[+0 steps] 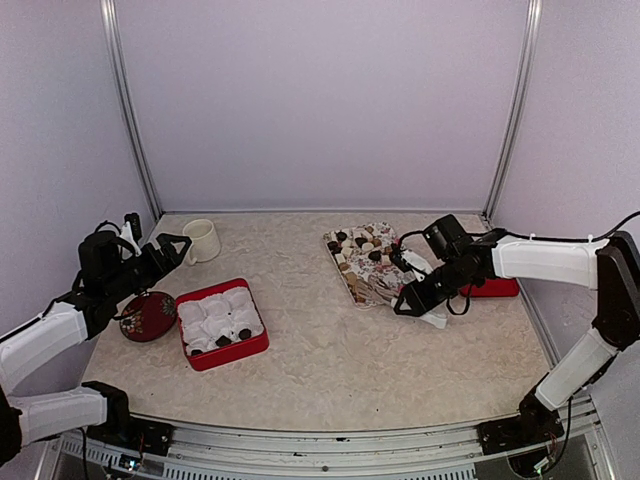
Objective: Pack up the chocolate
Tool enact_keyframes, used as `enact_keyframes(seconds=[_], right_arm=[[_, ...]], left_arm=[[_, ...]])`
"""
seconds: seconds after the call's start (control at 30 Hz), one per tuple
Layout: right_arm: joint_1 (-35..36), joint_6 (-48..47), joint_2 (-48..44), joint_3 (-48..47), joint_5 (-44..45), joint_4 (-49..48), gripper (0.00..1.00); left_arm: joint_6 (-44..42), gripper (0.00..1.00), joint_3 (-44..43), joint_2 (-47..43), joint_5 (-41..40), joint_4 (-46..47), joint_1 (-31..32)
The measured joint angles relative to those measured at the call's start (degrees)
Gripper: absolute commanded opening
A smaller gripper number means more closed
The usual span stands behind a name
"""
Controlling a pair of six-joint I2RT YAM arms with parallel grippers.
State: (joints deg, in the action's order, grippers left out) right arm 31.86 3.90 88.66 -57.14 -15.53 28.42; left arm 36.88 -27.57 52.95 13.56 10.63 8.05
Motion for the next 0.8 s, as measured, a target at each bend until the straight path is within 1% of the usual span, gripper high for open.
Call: enact_keyframes(seconds=[0.4,0.8], right_arm=[[0.02,-0.02,2.95,0.00,0.04,-0.85,0.42],[0.02,-0.17,3.74,0.00,4.00,-0.87,0.36]], left_arm=[[0.00,0.99,0.00,0.00,0.00,0.02,0.00],[0.00,0.99,0.00,0.02,0.00,0.02,0.00]])
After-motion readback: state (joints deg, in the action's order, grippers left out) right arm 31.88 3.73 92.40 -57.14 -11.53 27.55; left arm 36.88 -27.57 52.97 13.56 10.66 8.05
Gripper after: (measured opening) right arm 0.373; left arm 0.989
